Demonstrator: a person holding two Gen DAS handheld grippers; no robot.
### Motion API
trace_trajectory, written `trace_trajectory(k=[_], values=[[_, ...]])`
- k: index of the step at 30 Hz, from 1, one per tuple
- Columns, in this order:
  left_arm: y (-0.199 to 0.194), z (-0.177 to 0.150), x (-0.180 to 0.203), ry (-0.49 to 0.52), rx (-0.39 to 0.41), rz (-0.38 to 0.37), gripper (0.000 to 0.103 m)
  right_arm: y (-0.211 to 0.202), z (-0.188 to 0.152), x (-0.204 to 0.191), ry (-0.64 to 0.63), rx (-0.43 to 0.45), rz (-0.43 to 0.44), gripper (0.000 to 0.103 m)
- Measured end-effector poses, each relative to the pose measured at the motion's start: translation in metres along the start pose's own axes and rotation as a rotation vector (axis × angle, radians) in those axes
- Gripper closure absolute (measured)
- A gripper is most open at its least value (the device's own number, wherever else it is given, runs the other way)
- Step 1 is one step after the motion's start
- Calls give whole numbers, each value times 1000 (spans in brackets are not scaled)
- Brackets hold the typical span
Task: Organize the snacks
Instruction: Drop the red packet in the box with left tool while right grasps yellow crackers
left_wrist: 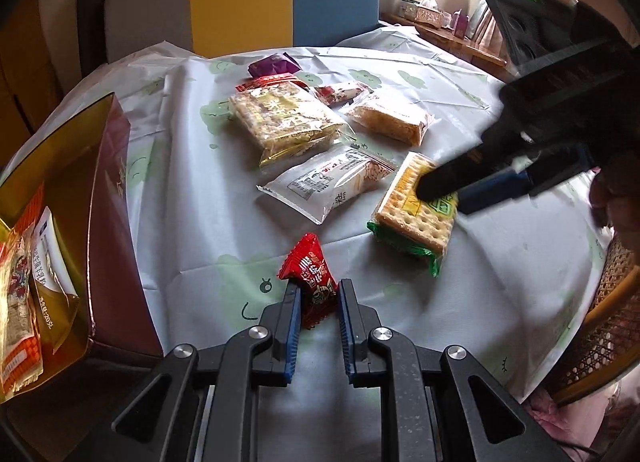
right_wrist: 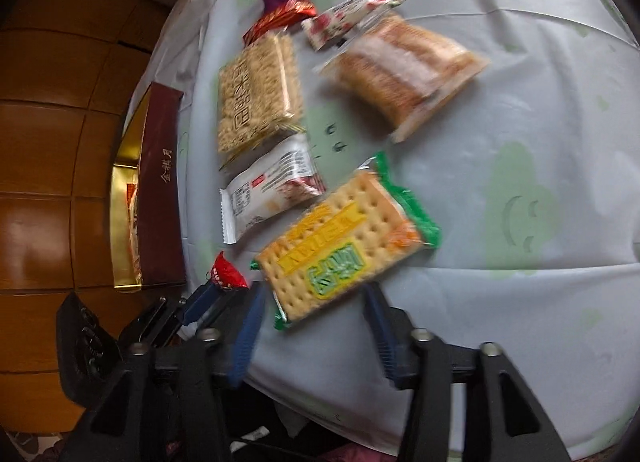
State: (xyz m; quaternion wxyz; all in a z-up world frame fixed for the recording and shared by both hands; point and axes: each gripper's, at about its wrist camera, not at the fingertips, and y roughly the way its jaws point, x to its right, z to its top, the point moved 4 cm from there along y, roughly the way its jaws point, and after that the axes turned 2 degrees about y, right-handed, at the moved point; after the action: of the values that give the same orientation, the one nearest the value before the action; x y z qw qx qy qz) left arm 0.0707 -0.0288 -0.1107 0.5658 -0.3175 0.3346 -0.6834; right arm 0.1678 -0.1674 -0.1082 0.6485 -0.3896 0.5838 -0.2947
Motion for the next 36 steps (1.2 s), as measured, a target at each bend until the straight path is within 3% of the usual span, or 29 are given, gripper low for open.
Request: trace_trajectory(k=[5, 10, 14, 21, 25, 27, 31, 33, 36], values=[[0, -1, -3, -20, 7, -18, 85, -6, 17, -17, -6, 155, -173, 33], [-1, -2, -4, -23, 15, -22, 85, 4, 25, -33, -78, 193, -389, 31], [-1, -2, -5, -30, 17, -28, 85, 21, 18, -52, -190, 190, -513, 32], [0, -1, -5, -32, 13, -29, 85, 24, -2, -61, -424, 149, -570, 58], [0, -1, -4, -28, 14, -23, 85, 17, -9, -44, -498, 137, -545, 58], [1, 0, -5, -32, 14, -29, 85, 16, -12, -38, -506, 131, -551, 51], [-1, 0, -5, -34, 20, -25, 86, 13, -11, -23, -499, 141, -576, 44], [-3, 1, -4, -26, 29, -14, 86, 19, -18, -15, -515, 143, -633, 41], [-7, 3, -9, -50, 40, -18, 86, 13, -20, -9, -479, 166, -587, 43]])
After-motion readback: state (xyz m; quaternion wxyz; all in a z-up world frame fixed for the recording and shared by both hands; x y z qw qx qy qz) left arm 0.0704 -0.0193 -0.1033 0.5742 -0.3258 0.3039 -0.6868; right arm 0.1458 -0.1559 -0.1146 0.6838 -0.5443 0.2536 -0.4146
